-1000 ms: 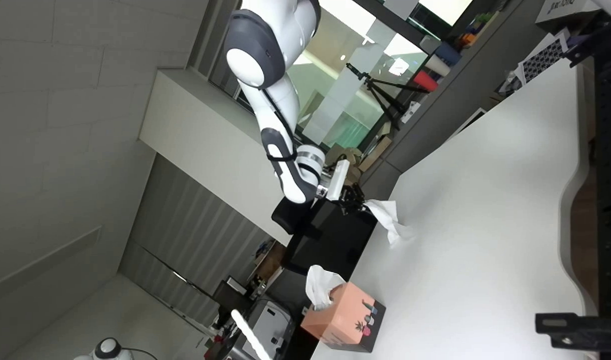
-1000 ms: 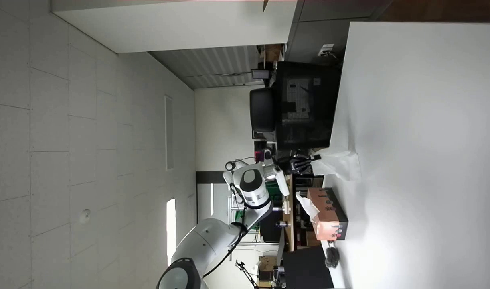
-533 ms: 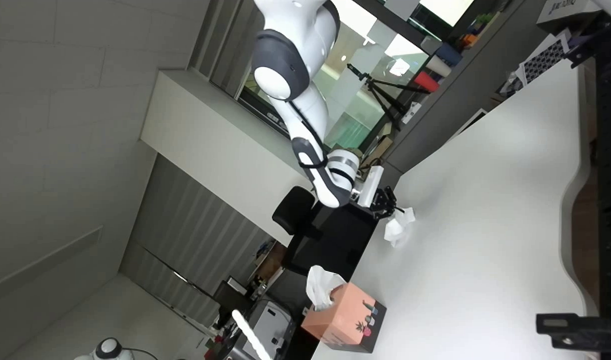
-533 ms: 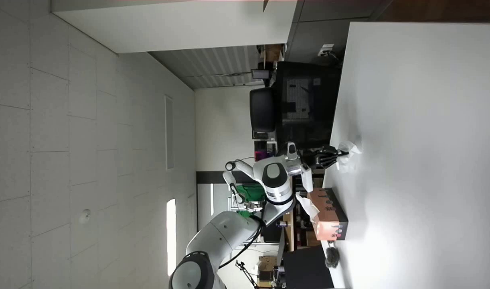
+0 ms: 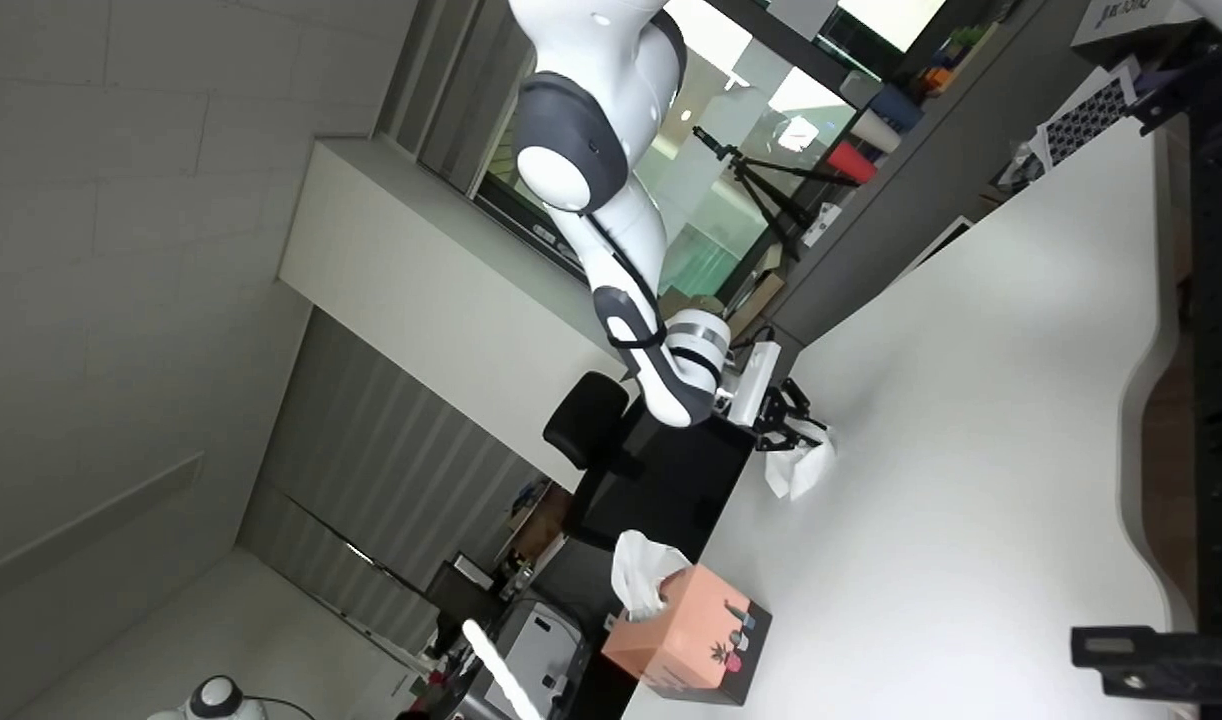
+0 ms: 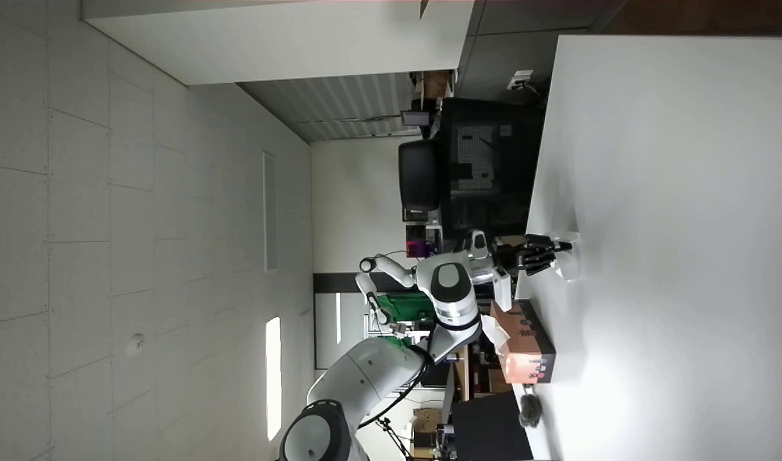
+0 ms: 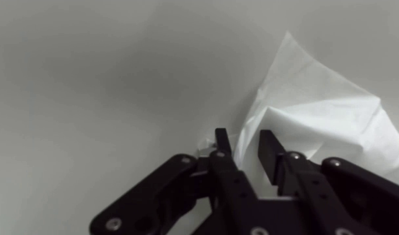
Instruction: Remove three tissues from the box and put them on the counter
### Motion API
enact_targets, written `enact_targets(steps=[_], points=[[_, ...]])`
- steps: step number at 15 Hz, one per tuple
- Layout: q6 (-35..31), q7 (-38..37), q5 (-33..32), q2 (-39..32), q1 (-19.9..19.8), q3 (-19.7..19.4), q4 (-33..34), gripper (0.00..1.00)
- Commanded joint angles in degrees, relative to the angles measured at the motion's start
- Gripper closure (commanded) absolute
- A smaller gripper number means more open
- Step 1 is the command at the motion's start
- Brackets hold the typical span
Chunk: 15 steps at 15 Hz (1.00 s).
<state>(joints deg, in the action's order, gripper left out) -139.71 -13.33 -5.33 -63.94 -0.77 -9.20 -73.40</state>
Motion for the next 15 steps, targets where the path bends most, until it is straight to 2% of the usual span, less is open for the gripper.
enact_targets(steps=[1, 6, 7, 12, 15], points=[[2.87, 0.46, 0.12, 4.16, 0.79, -0.3, -1.42, 0.39], [6.1, 4.1, -0.85, 11.41, 1.46, 0.6, -3.89, 0.05], [6.5, 5.14, -1.16, 12.92, 1.7, 0.91, -4.57, 0.02], [7.09, 7.79, -2.37, 17.51, 3.62, 1.75, -6.83, 0.0], [4.26, 11.05, -2.25, 17.96, 3.69, 4.27, -8.13, 0.0]])
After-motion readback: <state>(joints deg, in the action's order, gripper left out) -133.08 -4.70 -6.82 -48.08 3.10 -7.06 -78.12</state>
